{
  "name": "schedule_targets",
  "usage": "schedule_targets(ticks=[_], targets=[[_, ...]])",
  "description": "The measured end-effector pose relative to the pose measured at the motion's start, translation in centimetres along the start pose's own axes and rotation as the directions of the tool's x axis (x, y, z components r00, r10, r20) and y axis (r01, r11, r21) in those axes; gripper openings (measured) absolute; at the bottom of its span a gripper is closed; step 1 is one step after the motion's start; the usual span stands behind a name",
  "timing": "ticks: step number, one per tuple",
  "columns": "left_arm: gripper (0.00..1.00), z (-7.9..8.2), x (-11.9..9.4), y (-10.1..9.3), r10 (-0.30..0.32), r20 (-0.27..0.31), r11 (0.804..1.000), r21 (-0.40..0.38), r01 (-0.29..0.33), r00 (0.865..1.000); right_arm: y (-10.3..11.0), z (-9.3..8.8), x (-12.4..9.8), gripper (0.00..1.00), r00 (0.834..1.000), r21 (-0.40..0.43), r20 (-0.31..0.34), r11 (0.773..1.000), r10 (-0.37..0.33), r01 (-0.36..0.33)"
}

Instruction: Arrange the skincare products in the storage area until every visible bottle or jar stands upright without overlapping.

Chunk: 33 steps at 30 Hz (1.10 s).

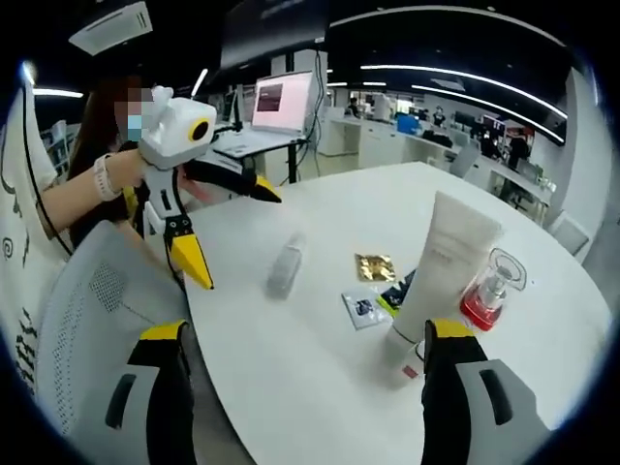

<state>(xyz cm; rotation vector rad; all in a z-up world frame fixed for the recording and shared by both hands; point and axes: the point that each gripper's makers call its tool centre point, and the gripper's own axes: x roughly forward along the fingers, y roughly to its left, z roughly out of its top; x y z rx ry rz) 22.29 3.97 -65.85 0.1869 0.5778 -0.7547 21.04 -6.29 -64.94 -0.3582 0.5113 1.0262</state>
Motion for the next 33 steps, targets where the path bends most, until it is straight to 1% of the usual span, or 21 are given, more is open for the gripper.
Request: schedule_targets(ticks=[1,4,6,9,11,12,14,16,19,24,29,31,32,33], targets=[[0.99,-0.1,0.0,0.1,0.003,0.001,1.000,-0.002,-0.003,1.000,0.1,0.0,0.2,0.99,1.000,-0.001,-0.002,1.000,0.009,-0.009],[0.99,-0.4,-0.1,0.6,0.007,0.003,1.000,-0.007,-0.007,1.000,0.2,0.2,0.8,0.95,1.000,0.004,-0.002,1.000,0.019,-0.019],[0.99,-0.5,-0.1,0.7,0.012,0.001,1.000,-0.011,-0.012,1.000,0.4,0.4,1.2,0.94,1.000,0.006,-0.002,1.000,0.030,-0.030],[0.99,-0.8,-0.2,0.9,0.016,-0.003,1.000,-0.014,-0.016,1.000,0.6,0.6,1.7,0.89,0.999,0.005,0.002,0.999,0.035,-0.035],[0.99,-1.1,-0.4,1.4,0.015,-0.006,1.000,-0.016,-0.015,1.000,0.8,0.7,2.2,0.87,0.999,0.006,0.002,0.999,0.045,-0.045],[0.99,-1.3,-0.4,1.5,0.021,-0.012,1.000,-0.014,-0.021,1.000,1.0,0.7,2.4,0.84,0.999,0.006,-0.003,0.999,0.051,-0.051],[0.99,-1.6,-0.5,1.7,0.026,-0.022,1.000,-0.013,-0.027,0.999,1.1,0.6,2.9,0.83,0.999,0.005,-0.014,0.999,0.051,-0.051],[0.99,-1.8,-0.7,1.7,0.026,-0.023,1.000,-0.017,-0.027,0.999,1.2,0.5,3.4,0.78,0.998,-0.003,-0.024,0.999,0.049,-0.049],[0.99,-2.1,-0.7,1.5,0.022,-0.027,1.000,-0.022,-0.022,0.999,1.2,0.4,4.0,0.68,0.998,0.000,-0.034,0.999,0.053,-0.053],[0.99,-2.6,-0.6,1.5,0.020,-0.035,0.999,-0.032,-0.021,0.999,1.3,0.4,5.4,0.58,0.997,0.001,-0.044,0.998,0.065,-0.065],[0.99,-2.9,-0.6,1.4,0.013,-0.039,0.999,-0.038,-0.015,0.999,2.1,0.4,6.7,0.52,0.994,-0.002,-0.055,0.995,0.099,-0.099],[0.99,-3.0,-0.6,1.4,0.011,-0.038,0.999,-0.043,-0.012,0.999,2.2,0.5,7.3,0.41,0.994,-0.014,-0.050,0.995,0.102,-0.103],[0.99,-3.0,-0.6,1.4,0.010,-0.037,0.999,-0.044,-0.012,0.999,2.1,0.5,7.5,0.39,0.994,-0.011,-0.045,0.995,0.101,-0.102],[0.99,-3.1,-0.6,1.4,0.008,-0.037,0.999,-0.045,-0.010,0.999,2.3,0.4,7.9,0.40,0.992,0.000,-0.052,0.993,0.115,-0.116]])
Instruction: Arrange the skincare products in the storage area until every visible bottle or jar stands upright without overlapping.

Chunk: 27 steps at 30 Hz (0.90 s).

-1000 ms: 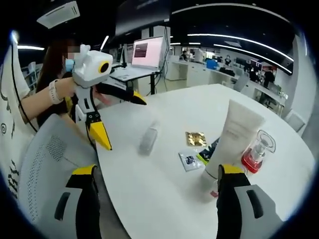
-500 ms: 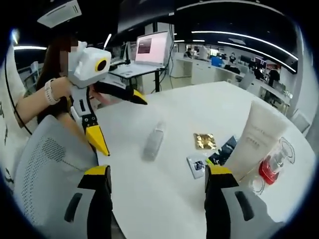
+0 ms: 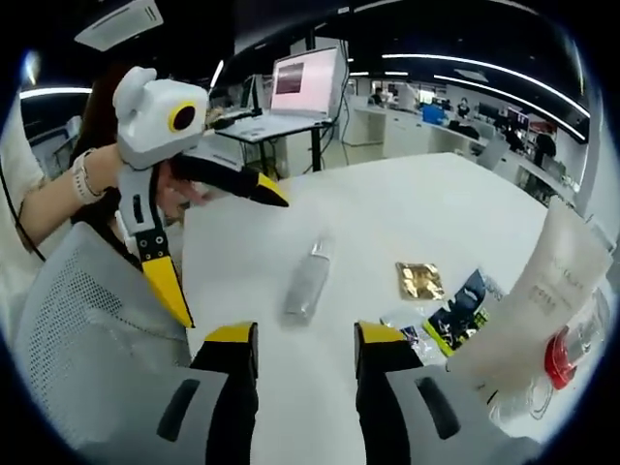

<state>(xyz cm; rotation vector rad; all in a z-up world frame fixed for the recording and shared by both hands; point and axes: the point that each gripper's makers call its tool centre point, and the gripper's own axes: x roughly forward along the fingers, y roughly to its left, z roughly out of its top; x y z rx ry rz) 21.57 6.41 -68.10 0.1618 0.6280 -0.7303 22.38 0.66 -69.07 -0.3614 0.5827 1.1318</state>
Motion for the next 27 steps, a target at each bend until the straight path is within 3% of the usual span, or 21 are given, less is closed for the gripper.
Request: schedule_targets(ticks=[5,10,14,16,27], targets=[[0.99,-0.3,-0.1,0.2,0.001,-0.005,1.000,-0.010,-0.001,1.000,0.5,-0.2,1.2,0.36,1.000,-0.021,-0.020,1.000,0.022,-0.023],[0.98,-0.7,-0.3,0.4,0.003,-0.007,1.000,-0.016,-0.003,1.000,0.8,-0.3,2.8,0.38,0.998,0.013,-0.031,0.999,0.048,-0.048],[0.98,-0.8,-0.4,0.3,0.001,-0.010,1.000,-0.023,-0.002,1.000,0.8,-0.3,3.7,0.34,0.997,0.017,-0.046,0.998,0.054,-0.053],[0.98,-1.0,-0.3,0.4,-0.002,-0.012,1.000,-0.025,0.002,1.000,0.9,-0.9,4.3,0.33,0.994,0.043,-0.084,0.996,0.076,-0.073],[0.97,-1.6,-0.2,0.5,-0.027,-0.019,0.999,-0.043,0.026,0.999,0.8,-1.0,6.9,0.33,0.989,0.037,-0.131,0.997,0.066,-0.061]])
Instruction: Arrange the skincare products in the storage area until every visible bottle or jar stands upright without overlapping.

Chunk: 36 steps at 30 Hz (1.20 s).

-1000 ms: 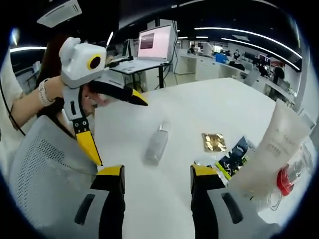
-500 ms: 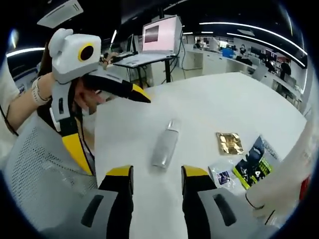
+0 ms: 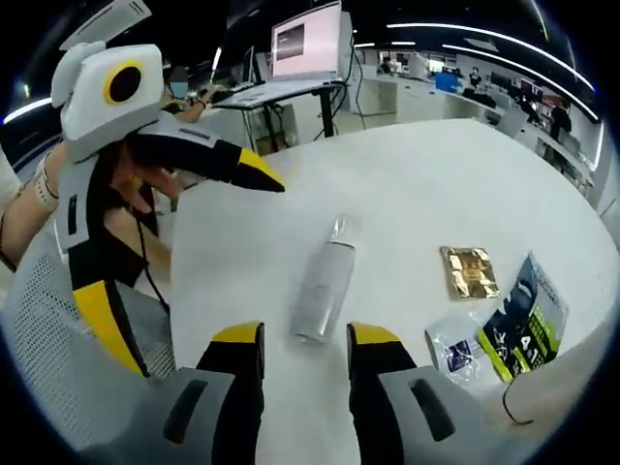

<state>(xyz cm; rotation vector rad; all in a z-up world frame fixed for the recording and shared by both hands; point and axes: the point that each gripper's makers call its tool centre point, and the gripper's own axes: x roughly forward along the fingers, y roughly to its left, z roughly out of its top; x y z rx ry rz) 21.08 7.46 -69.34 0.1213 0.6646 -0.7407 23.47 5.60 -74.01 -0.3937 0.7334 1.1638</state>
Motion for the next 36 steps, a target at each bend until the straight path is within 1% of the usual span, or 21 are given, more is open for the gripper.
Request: schedule_targets(ticks=[4,9,12,18,22,25,28,30,33,36], targets=[[0.97,-0.2,0.1,0.0,-0.004,-0.004,1.000,-0.003,0.004,1.000,-0.2,0.3,0.8,0.33,1.000,0.017,-0.007,1.000,-0.005,0.006],[0.97,-0.4,0.1,-0.2,-0.011,-0.002,1.000,-0.014,0.011,1.000,-0.2,0.5,1.7,0.33,1.000,0.012,-0.023,1.000,-0.008,0.008],[0.97,-0.5,0.2,-0.3,-0.010,-0.004,1.000,-0.017,0.010,1.000,-0.2,1.0,2.1,0.32,1.000,0.023,-0.015,1.000,-0.008,0.008],[0.98,-0.8,0.3,-0.5,-0.017,-0.003,0.999,-0.029,0.016,1.000,-0.4,0.5,2.8,0.33,0.999,0.031,-0.036,0.999,-0.018,0.019],[0.97,-1.0,0.3,-0.6,-0.019,-0.003,0.999,-0.035,0.019,1.000,-0.5,0.8,3.5,0.33,0.999,0.034,-0.035,0.999,-0.026,0.027],[0.97,-1.2,0.4,-0.6,-0.022,-0.006,0.999,-0.038,0.021,1.000,-0.5,1.4,3.8,0.32,0.999,0.027,-0.029,0.999,-0.032,0.033],[0.97,-1.1,0.4,-0.7,-0.024,-0.004,0.999,-0.041,0.024,1.000,-0.6,1.6,4.1,0.31,0.998,0.010,-0.041,0.999,-0.038,0.038],[0.97,-1.2,0.4,-0.7,-0.026,-0.005,0.999,-0.043,0.025,1.000,-0.9,1.7,4.2,0.29,0.998,-0.005,-0.048,0.999,-0.047,0.047],[0.97,-1.3,0.5,-0.8,-0.031,-0.008,0.999,-0.042,0.030,0.999,-1.4,2.0,4.4,0.25,0.997,-0.003,-0.048,0.999,-0.054,0.054],[0.97,-1.5,0.5,-0.7,-0.031,-0.009,0.998,-0.047,0.031,0.999,-1.6,1.7,4.3,0.22,0.997,-0.009,-0.054,0.998,-0.060,0.059]])
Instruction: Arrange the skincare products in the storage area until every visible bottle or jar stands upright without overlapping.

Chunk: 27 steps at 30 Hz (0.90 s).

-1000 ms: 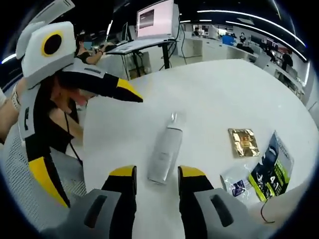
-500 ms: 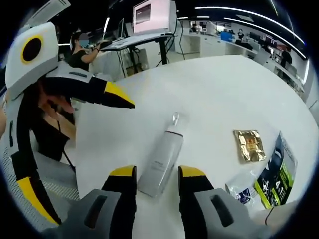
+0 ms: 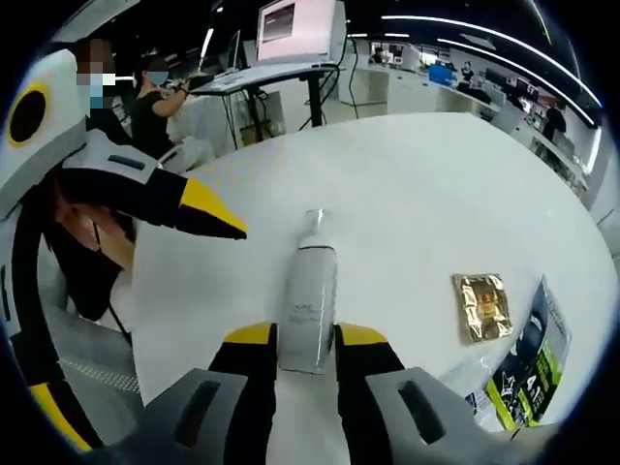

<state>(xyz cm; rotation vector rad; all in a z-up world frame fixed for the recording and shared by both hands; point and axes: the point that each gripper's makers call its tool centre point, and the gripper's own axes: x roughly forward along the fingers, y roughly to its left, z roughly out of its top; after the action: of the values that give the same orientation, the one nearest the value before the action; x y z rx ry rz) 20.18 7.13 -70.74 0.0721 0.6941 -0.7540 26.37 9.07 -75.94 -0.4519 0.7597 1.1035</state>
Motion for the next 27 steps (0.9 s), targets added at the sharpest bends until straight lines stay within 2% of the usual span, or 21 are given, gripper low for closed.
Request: schedule_targets(ticks=[9,16,20,24,27], targets=[[0.96,-0.2,-0.1,0.3,0.008,0.005,1.000,-0.028,-0.008,1.000,-0.3,-0.2,-0.2,0.20,1.000,-0.016,0.001,1.000,0.000,0.000],[0.92,0.4,-0.4,0.6,-0.005,0.088,0.990,-0.138,0.017,0.996,0.1,-0.8,-0.8,0.19,0.998,0.084,0.037,0.995,0.057,-0.060],[0.89,0.7,-0.5,0.8,-0.007,0.130,0.980,-0.195,0.032,0.991,0.2,-1.6,-1.6,0.19,0.997,0.119,0.052,0.990,0.065,-0.071],[0.78,0.7,-0.6,1.8,0.031,0.149,0.973,-0.232,0.004,0.988,0.1,-2.2,-2.5,0.19,0.995,0.151,0.069,0.986,0.067,-0.076],[0.75,1.1,-0.5,1.6,0.027,0.178,0.958,-0.286,0.026,0.984,0.1,-2.1,-2.9,0.18,0.994,0.175,0.086,0.981,0.068,-0.082]])
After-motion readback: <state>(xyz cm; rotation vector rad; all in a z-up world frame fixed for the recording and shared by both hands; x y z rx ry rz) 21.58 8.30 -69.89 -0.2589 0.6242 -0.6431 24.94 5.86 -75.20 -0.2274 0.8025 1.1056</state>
